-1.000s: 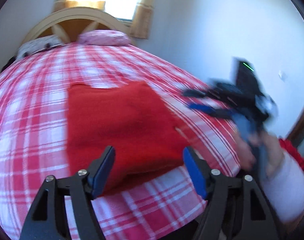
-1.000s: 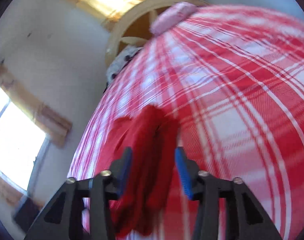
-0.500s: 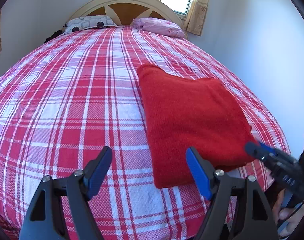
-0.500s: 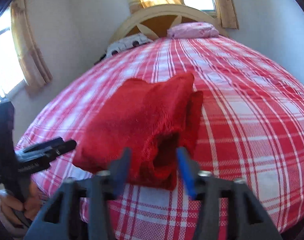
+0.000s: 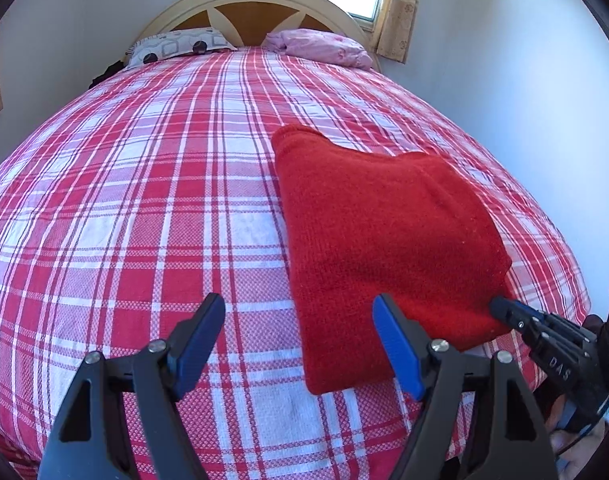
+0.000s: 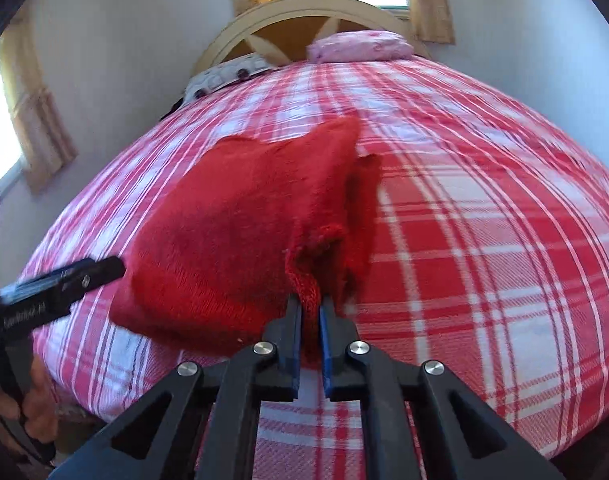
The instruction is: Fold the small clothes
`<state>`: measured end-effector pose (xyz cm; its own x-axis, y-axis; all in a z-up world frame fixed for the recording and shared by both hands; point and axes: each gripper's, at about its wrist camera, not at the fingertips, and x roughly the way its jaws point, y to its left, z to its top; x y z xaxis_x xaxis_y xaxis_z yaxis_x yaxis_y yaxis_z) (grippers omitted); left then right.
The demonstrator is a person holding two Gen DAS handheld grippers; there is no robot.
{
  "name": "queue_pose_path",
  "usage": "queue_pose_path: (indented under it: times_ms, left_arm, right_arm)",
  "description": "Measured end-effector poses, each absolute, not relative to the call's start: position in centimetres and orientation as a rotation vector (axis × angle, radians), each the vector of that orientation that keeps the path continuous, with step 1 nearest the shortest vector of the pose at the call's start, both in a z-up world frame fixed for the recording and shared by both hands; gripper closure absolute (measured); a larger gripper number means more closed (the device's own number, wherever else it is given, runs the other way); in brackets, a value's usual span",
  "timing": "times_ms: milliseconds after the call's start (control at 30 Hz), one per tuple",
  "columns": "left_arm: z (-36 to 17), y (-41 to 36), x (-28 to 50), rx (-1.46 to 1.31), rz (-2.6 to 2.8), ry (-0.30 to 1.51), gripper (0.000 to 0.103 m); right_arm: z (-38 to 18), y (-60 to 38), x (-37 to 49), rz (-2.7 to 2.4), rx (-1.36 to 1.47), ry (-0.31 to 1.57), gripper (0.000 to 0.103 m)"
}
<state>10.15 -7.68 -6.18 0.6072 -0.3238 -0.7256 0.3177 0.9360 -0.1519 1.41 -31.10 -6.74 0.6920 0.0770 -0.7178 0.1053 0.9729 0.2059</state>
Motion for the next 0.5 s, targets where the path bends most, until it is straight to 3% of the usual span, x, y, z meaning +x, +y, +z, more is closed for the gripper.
queue_pose_path:
  times_ms: [300, 433, 500]
  left_arm:
    - [-6.1, -7.6, 11.1, 0.000, -0.372, 0.844, 0.024]
    - [-4.9, -7.3, 12.1, -0.001, -0.367, 0.818, 0.023]
    - [-4.6, -7.4, 12.7, -0.019, -0.370, 0.813, 0.019]
  right_arm:
    - [-7.8, -32.3, 0.5, 0.012, 0.285, 0.848, 0.096]
    - [-5.2, -32.7, 0.2, 0.093, 0.310, 0.788, 0.095]
    - [-3.2, -33.2, 0.6, 0.080, 0.300, 0.732, 0.088]
